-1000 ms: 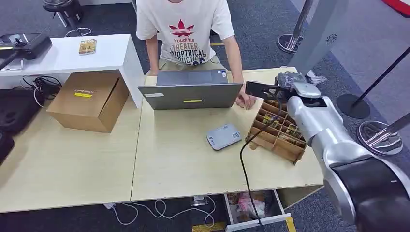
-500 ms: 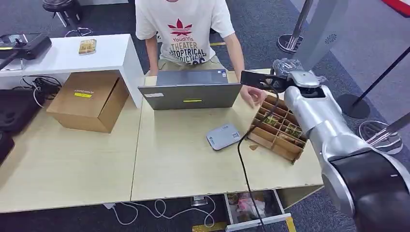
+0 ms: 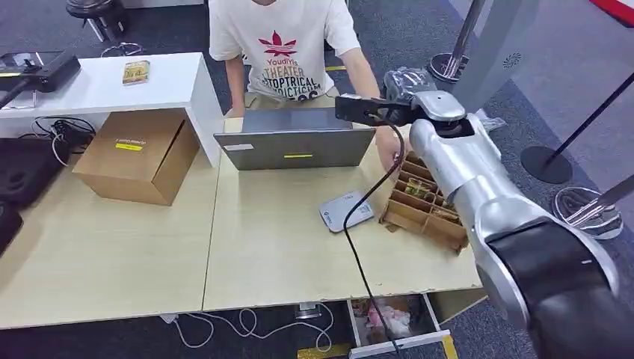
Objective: Pass the card to the sensor for recognition and then transmit it.
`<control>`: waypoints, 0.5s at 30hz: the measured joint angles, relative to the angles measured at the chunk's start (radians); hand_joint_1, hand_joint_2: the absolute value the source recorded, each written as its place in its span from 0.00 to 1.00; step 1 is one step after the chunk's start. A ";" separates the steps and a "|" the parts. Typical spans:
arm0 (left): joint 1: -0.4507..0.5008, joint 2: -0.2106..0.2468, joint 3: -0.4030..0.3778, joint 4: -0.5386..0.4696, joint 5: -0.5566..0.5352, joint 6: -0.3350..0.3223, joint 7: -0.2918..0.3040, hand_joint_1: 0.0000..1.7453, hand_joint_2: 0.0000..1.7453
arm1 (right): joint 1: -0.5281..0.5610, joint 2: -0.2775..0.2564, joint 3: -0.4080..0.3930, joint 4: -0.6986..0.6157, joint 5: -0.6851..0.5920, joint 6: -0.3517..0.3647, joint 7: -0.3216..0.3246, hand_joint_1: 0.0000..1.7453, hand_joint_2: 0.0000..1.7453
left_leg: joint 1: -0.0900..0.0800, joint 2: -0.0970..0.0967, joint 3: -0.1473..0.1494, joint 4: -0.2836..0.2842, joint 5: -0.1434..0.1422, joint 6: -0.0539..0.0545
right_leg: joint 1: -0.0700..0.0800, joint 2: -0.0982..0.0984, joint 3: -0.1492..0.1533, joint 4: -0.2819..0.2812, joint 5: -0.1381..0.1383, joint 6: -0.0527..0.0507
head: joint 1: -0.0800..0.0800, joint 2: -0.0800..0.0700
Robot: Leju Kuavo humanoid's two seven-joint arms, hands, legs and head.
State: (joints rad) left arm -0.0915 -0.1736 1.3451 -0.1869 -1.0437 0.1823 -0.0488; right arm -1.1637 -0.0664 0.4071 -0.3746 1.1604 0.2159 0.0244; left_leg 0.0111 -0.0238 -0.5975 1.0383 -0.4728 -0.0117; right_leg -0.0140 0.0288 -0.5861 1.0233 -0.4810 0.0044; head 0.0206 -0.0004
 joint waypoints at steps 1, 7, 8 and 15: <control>0.000 0.000 0.000 0.000 0.001 0.001 0.001 0.00 0.00 | -0.004 0.005 0.005 -0.003 0.001 -0.004 -0.006 0.88 1.00 | 0.000 0.000 0.000 0.000 0.000 0.000 | 0.000 0.000 0.000 0.000 0.000 0.000 | 0.000 0.000; -0.001 -0.001 0.002 0.000 0.004 0.006 0.002 0.00 0.00 | -0.018 0.040 0.020 -0.018 0.002 -0.013 -0.018 0.88 1.00 | 0.000 0.001 0.000 0.000 0.000 0.000 | 0.000 0.000 0.000 0.000 0.000 0.000 | 0.000 0.000; -0.001 -0.001 0.002 0.000 0.005 0.006 0.002 0.00 0.00 | -0.019 0.046 0.023 -0.019 0.002 -0.014 -0.020 0.88 1.00 | 0.000 0.001 0.000 0.000 0.000 0.000 | 0.000 0.000 0.000 0.000 0.000 0.000 | 0.000 0.000; -0.001 -0.002 0.002 0.000 0.003 0.007 0.001 0.00 0.00 | -0.020 0.075 0.035 -0.022 -0.008 -0.020 -0.025 0.88 1.00 | 0.000 0.000 0.000 0.000 0.000 0.000 | 0.000 0.000 0.000 0.000 0.000 0.000 | 0.000 0.000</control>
State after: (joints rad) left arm -0.0922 -0.1755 1.3474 -0.1869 -1.0411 0.1892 -0.0477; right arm -1.1841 0.0091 0.4418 -0.3964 1.1528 0.1957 -0.0008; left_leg 0.0112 -0.0237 -0.5974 1.0383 -0.4728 -0.0118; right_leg -0.0138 0.0289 -0.5861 1.0233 -0.4810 0.0044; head 0.0206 -0.0004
